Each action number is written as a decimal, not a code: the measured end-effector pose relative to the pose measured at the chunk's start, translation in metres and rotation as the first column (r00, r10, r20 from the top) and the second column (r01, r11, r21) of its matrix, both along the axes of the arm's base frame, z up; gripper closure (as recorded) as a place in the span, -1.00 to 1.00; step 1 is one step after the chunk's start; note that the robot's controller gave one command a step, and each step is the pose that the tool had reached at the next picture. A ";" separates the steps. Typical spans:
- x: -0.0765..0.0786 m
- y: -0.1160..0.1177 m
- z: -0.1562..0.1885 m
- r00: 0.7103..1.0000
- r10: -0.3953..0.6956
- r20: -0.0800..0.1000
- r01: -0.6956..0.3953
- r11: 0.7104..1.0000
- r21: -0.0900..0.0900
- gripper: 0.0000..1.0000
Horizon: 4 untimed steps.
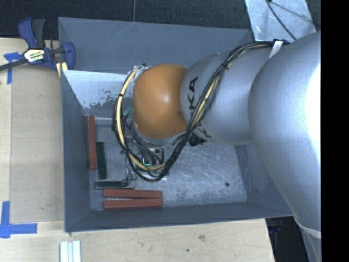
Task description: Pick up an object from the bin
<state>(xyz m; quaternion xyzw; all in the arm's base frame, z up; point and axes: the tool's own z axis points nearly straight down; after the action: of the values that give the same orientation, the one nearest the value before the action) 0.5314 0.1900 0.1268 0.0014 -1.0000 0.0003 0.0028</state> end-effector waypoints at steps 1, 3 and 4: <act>-0.047 -0.061 -0.059 1.000 -0.009 0.008 0.009 1.000 0.000 -1.00; -0.033 -0.079 -0.059 1.000 0.027 0.002 -0.027 1.000 0.000 -1.00; -0.031 -0.078 -0.054 1.000 0.028 0.007 -0.028 1.000 0.002 1.00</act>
Offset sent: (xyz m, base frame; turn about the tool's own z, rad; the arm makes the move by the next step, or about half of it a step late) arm -0.0473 -0.0574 -0.0568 0.0036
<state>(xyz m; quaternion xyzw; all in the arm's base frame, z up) 0.5002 0.1119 0.0730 0.0154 -0.9999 -0.0007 -0.0006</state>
